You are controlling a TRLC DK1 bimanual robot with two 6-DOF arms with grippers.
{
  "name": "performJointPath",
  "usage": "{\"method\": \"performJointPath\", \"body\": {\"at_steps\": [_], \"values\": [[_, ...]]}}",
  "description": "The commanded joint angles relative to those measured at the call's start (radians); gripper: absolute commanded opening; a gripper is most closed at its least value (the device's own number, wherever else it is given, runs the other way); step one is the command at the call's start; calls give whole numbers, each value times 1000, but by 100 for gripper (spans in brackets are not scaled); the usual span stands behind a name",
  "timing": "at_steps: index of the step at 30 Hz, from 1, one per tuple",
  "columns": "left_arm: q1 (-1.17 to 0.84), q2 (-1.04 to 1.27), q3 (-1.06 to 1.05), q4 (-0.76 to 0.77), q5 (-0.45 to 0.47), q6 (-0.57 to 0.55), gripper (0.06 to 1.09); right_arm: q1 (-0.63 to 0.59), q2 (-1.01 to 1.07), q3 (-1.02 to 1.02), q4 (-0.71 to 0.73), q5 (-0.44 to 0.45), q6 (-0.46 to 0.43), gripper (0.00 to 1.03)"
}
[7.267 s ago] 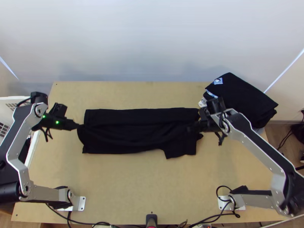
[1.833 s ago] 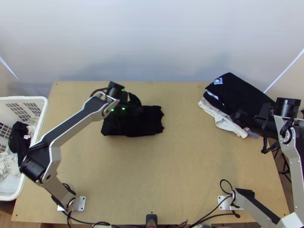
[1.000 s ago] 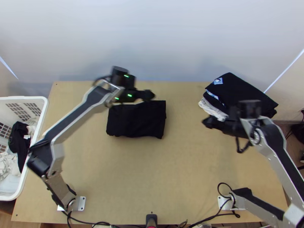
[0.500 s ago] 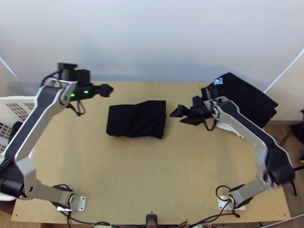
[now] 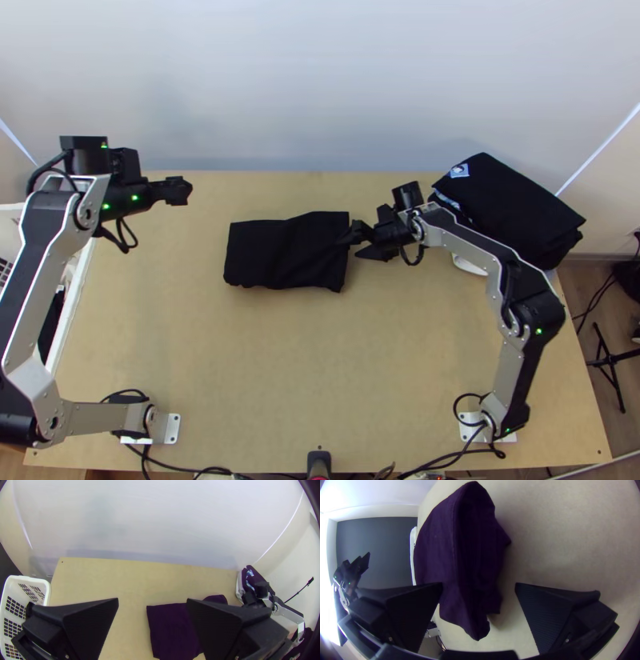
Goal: Fold the t-shirt
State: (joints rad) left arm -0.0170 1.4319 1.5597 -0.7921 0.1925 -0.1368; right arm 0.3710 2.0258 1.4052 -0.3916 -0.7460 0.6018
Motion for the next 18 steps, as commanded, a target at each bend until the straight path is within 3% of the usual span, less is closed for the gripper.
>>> {"method": "performJointPath", "body": {"at_steps": [1,18], "values": [[14,-27,-3,-27,-24,-1,104,20,68,28,19,-6,-7,99],[111,-83,-3,-76,-28,59,104,227,248,344,34,88,33,99]]}}
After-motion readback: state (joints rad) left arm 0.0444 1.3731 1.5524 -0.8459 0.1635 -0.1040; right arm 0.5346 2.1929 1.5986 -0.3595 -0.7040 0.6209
